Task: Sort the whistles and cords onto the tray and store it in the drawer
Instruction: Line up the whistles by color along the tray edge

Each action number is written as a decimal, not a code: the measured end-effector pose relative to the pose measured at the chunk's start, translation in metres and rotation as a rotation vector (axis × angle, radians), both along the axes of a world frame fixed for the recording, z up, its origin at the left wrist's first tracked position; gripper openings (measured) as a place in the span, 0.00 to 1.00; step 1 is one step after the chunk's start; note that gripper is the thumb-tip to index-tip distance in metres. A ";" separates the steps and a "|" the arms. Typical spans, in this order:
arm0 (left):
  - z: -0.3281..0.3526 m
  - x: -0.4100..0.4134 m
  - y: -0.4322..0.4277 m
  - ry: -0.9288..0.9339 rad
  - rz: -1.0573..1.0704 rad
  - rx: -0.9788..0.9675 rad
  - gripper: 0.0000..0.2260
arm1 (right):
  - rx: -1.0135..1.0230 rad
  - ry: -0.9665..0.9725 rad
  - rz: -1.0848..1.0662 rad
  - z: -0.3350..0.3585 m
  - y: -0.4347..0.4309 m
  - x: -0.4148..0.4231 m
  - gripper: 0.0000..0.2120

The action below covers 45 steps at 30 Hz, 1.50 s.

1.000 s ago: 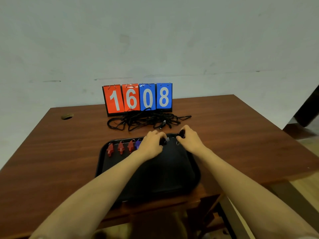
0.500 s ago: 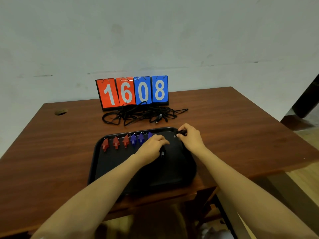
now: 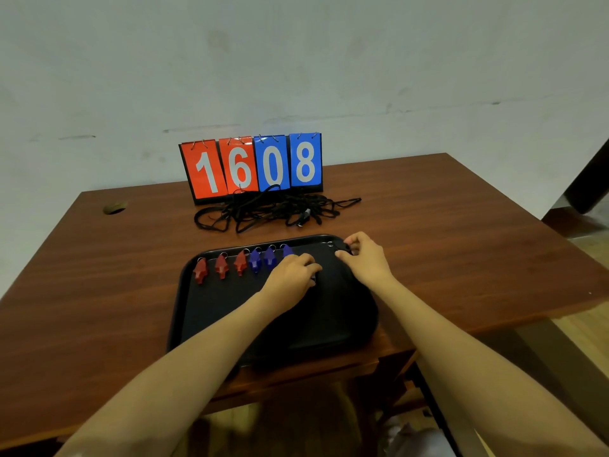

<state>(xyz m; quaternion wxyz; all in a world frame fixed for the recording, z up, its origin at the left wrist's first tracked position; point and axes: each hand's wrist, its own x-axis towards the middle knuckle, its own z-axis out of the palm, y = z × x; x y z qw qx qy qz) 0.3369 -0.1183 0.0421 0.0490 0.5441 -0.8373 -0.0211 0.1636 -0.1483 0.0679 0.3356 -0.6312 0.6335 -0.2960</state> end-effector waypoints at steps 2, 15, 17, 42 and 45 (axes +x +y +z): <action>0.001 -0.005 -0.010 0.024 0.050 0.035 0.18 | -0.011 -0.009 -0.013 -0.001 0.000 0.001 0.13; -0.001 0.002 -0.033 0.087 0.224 0.036 0.17 | -0.027 0.031 -0.046 -0.009 -0.009 0.015 0.11; -0.002 0.002 -0.031 0.070 0.227 0.009 0.17 | -0.021 0.076 -0.022 -0.011 -0.010 0.021 0.11; -0.008 0.010 -0.024 0.022 0.257 -0.114 0.16 | 0.016 0.508 0.036 -0.024 -0.034 0.058 0.18; -0.005 0.008 -0.024 0.006 0.264 -0.110 0.15 | 0.019 0.511 0.055 -0.023 -0.034 0.058 0.18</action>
